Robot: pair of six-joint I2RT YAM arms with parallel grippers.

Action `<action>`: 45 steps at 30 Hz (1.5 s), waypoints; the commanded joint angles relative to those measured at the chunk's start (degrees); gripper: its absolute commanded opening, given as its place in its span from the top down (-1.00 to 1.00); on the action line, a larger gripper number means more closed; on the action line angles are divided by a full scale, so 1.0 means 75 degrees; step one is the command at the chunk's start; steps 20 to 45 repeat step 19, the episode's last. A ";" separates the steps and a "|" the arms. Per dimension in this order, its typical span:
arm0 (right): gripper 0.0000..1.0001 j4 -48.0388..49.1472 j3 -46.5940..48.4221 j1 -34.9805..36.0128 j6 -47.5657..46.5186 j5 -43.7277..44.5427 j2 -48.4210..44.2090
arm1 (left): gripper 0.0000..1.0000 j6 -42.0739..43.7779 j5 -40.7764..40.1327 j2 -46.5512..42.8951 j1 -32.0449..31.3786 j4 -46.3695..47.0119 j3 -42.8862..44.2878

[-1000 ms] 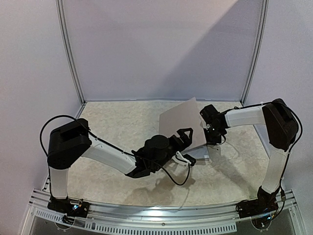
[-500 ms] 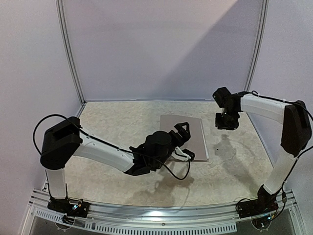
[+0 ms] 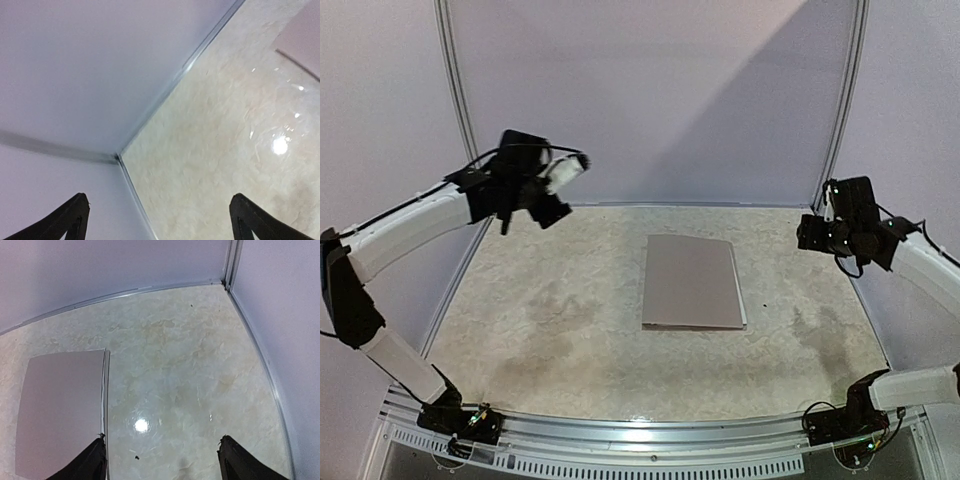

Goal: Put the files into the folder
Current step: Reset both arms

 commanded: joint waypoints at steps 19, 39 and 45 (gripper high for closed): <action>-0.98 0.4266 -0.3785 0.0013 -0.0261 0.1400 -0.2028 | -0.99 -0.5666 0.2725 -0.2879 0.4196 0.4737 -0.6645; -0.98 0.4266 -0.3785 0.0013 -0.0261 0.1400 -0.2028 | -0.99 -0.5666 0.2725 -0.2879 0.4196 0.4737 -0.6645; -0.98 0.4266 -0.3785 0.0013 -0.0261 0.1400 -0.2028 | -0.99 -0.5666 0.2725 -0.2879 0.4196 0.4737 -0.6645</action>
